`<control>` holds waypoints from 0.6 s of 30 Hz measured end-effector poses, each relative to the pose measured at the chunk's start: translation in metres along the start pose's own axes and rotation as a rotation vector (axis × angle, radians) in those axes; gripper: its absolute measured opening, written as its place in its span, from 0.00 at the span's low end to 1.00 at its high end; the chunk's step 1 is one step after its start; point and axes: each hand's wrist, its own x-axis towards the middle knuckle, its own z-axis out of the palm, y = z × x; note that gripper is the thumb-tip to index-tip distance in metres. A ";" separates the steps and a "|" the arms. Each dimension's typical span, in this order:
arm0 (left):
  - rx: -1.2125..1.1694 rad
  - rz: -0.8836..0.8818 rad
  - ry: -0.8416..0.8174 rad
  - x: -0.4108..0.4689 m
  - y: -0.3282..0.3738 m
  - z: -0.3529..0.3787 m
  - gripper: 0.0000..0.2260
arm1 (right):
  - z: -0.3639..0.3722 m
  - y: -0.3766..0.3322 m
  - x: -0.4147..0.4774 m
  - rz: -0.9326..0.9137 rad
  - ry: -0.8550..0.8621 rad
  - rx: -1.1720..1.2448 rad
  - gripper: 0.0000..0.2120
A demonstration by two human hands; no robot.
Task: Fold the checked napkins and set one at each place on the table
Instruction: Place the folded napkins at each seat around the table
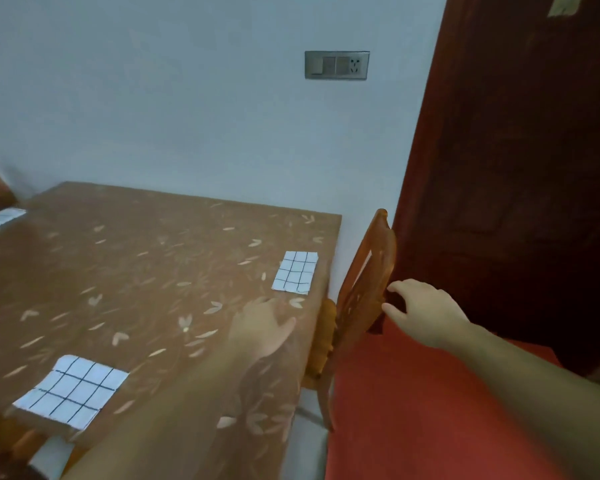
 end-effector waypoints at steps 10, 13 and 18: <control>0.089 -0.392 0.091 0.073 0.057 0.024 0.23 | -0.001 0.087 0.154 -0.296 -0.060 0.112 0.25; 0.062 -0.479 0.094 0.088 0.078 0.028 0.20 | -0.007 0.101 0.194 -0.342 -0.098 0.139 0.24; 0.043 -0.563 0.116 0.124 0.090 0.034 0.20 | -0.004 0.095 0.255 -0.490 -0.129 0.167 0.18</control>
